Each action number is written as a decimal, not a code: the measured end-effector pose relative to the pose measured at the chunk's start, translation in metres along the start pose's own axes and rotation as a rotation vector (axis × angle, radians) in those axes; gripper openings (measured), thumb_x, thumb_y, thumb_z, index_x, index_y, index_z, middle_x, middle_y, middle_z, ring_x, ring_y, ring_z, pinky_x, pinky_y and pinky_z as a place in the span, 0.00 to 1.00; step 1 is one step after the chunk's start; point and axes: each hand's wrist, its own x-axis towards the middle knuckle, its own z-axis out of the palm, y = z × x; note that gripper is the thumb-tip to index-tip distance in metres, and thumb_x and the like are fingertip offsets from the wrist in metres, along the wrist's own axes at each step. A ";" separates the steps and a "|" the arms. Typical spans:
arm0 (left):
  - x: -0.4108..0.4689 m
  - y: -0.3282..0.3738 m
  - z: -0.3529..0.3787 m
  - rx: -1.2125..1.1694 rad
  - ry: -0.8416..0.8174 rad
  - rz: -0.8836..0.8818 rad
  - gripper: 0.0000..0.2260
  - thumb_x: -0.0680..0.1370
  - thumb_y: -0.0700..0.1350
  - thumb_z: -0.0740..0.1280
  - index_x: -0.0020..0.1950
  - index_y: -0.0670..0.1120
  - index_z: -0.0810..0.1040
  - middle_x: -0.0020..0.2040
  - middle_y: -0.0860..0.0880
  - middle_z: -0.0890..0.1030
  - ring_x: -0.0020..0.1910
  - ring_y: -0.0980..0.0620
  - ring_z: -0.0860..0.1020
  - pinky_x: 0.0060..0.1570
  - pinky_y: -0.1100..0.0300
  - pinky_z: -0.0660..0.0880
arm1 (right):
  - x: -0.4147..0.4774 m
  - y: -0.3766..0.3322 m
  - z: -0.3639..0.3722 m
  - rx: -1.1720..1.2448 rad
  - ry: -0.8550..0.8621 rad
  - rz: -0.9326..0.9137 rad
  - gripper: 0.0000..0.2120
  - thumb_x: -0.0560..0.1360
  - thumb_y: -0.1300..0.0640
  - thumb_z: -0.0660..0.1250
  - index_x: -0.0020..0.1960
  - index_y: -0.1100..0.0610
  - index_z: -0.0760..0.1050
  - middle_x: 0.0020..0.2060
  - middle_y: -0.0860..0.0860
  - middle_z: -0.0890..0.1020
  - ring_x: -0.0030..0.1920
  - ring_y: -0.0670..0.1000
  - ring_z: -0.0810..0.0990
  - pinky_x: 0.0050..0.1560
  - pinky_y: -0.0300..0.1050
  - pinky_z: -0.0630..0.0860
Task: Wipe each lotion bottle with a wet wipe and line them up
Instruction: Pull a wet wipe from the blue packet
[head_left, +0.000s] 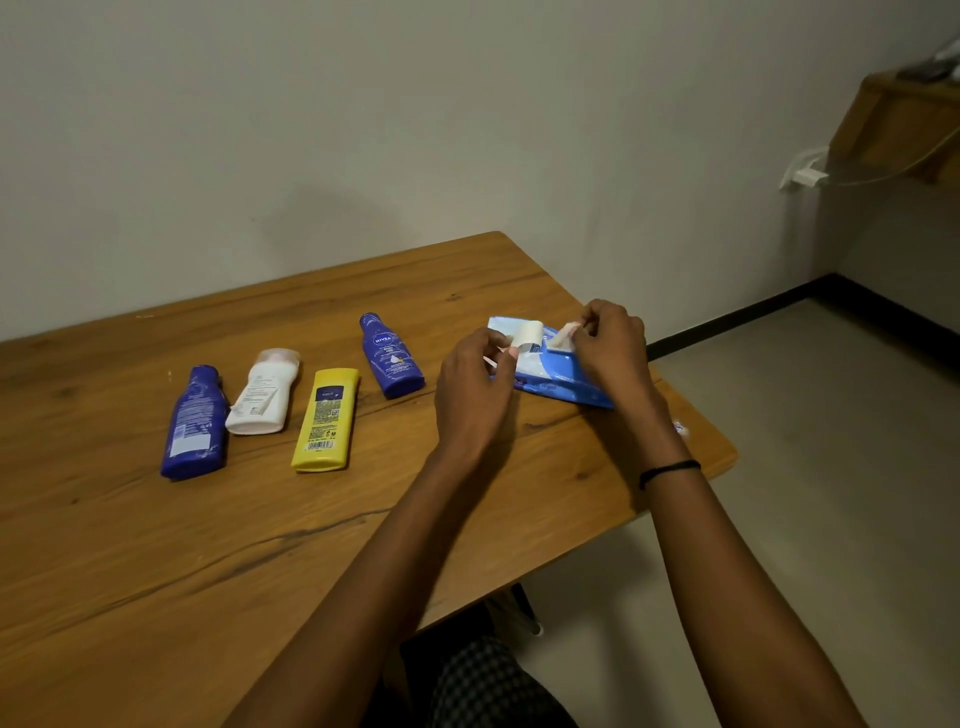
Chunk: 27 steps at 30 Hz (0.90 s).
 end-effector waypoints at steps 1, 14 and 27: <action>0.000 0.002 -0.001 -0.003 0.004 0.006 0.06 0.81 0.47 0.67 0.56 0.47 0.80 0.51 0.51 0.82 0.48 0.55 0.79 0.43 0.55 0.79 | -0.001 -0.003 -0.003 0.024 0.035 0.000 0.03 0.78 0.60 0.63 0.47 0.57 0.75 0.43 0.52 0.79 0.48 0.52 0.78 0.43 0.47 0.78; -0.007 0.019 -0.029 -0.011 0.081 0.051 0.07 0.81 0.46 0.67 0.57 0.46 0.81 0.50 0.51 0.83 0.45 0.57 0.78 0.37 0.64 0.73 | -0.016 -0.045 -0.043 0.408 0.268 -0.077 0.11 0.78 0.66 0.57 0.54 0.59 0.76 0.49 0.51 0.80 0.49 0.50 0.78 0.41 0.32 0.75; -0.032 -0.008 -0.068 0.000 0.157 -0.022 0.06 0.80 0.47 0.68 0.54 0.47 0.81 0.46 0.53 0.82 0.44 0.56 0.80 0.44 0.56 0.78 | -0.053 -0.063 0.005 0.588 -0.056 0.176 0.08 0.74 0.59 0.69 0.52 0.58 0.82 0.47 0.50 0.83 0.44 0.44 0.80 0.37 0.31 0.73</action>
